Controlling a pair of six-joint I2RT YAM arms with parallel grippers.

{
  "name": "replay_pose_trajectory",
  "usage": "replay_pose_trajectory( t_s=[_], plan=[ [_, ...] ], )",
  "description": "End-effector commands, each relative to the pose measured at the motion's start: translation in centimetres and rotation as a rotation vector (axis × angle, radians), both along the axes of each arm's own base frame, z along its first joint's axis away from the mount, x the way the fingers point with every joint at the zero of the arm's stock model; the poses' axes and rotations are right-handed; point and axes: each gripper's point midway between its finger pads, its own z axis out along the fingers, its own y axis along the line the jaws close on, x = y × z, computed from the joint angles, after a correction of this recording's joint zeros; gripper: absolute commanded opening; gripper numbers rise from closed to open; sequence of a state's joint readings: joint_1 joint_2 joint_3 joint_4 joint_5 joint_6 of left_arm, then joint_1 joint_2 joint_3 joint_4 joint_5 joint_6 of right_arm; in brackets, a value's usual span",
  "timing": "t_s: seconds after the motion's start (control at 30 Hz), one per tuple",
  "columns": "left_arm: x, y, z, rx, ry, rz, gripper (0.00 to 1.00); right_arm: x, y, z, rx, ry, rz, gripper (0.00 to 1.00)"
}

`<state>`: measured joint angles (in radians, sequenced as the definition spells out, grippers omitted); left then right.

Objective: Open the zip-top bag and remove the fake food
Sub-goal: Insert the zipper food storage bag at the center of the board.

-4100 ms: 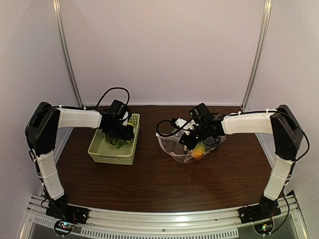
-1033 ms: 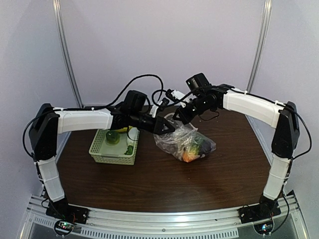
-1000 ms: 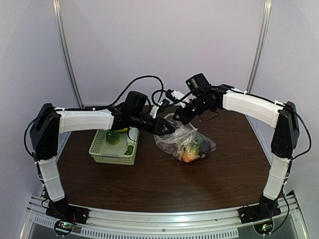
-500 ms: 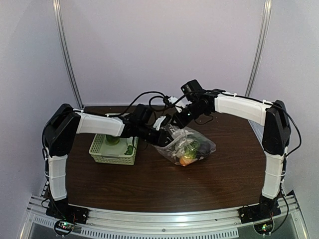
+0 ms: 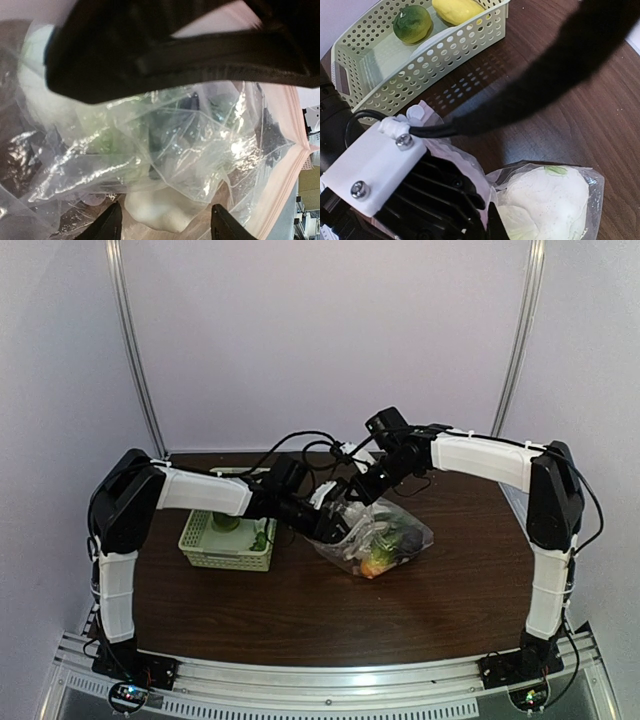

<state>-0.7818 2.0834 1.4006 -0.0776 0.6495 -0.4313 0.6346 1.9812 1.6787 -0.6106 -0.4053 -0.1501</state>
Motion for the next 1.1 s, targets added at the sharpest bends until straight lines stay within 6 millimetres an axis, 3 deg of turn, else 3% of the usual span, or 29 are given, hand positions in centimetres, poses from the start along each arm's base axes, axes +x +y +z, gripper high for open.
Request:
replay_pose_trajectory(
  t_s=[0.0,0.23,0.5,0.8,1.07],
  plan=[
    [-3.9,-0.4,-0.9,0.016,0.043,-0.128,0.64,-1.5,0.4,3.6,0.110,0.015,0.022,0.00],
    [-4.3,-0.5,-2.0,0.042,-0.012,-0.085,0.63,-3.8,-0.1,5.7,0.205,-0.008,0.034,0.00],
    [-5.4,-2.5,0.2,-0.094,-0.239,-0.047,0.58,-4.4,-1.4,2.8,0.204,-0.023,-0.018,0.00],
    [-3.7,-1.2,3.6,-0.285,-0.500,0.154,0.55,-4.7,-1.8,2.7,0.209,-0.071,-0.006,0.00],
    [-3.9,-1.8,-0.3,-0.200,-0.574,0.055,0.43,-4.2,-2.3,4.1,0.220,-0.163,-0.002,0.00]
  ],
)
